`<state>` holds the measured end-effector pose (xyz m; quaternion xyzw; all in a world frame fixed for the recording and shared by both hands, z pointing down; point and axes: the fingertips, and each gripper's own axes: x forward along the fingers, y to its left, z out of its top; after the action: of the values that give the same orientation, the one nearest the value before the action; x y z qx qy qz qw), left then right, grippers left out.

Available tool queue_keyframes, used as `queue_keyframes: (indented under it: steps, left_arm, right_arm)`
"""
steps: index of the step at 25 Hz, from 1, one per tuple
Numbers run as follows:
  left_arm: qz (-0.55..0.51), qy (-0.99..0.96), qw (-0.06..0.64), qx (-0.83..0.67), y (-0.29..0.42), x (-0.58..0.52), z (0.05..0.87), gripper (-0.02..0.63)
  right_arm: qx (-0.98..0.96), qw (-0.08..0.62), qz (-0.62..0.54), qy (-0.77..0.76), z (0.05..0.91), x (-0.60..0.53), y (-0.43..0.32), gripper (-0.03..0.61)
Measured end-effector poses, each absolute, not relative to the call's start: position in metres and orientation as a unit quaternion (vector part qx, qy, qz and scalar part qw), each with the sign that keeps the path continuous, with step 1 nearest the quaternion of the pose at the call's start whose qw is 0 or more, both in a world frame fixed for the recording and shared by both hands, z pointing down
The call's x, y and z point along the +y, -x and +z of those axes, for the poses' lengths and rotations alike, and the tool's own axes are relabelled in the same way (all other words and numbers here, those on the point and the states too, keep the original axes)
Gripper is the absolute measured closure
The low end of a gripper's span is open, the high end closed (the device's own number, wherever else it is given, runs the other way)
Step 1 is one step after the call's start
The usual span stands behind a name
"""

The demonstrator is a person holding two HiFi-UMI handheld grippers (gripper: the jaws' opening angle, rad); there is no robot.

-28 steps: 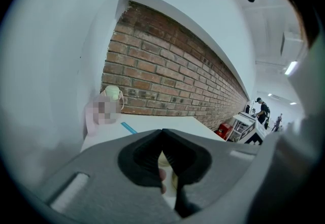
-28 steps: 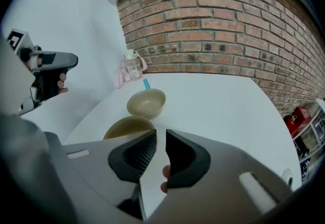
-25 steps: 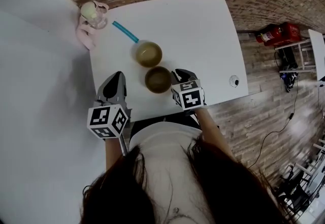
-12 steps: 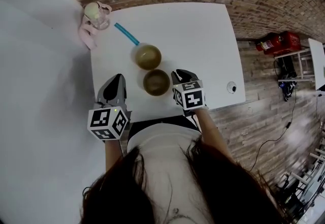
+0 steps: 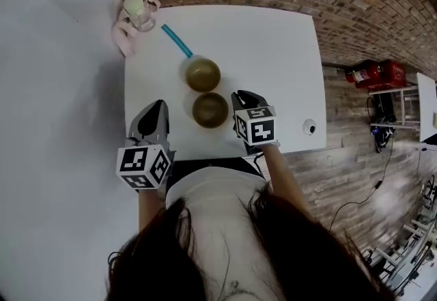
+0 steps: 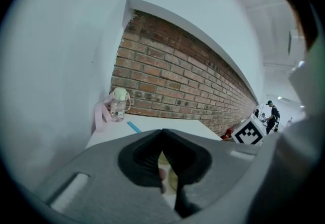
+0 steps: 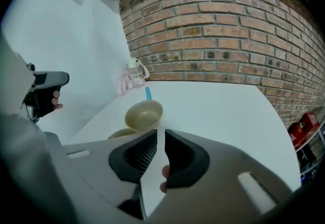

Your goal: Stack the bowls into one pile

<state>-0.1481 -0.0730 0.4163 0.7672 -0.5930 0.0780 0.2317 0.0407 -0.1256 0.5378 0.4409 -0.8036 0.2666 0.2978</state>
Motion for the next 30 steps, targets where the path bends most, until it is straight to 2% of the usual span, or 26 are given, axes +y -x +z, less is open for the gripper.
queue_keyframes:
  steps: [30]
  left_arm:
    - [0.081, -0.7, 0.259, -0.66, 0.186, -0.063, 0.429, 0.611]
  right_arm:
    - [-0.818, 0.304, 0.304, -0.383, 0.562, -0.177, 0.0, 0.503]
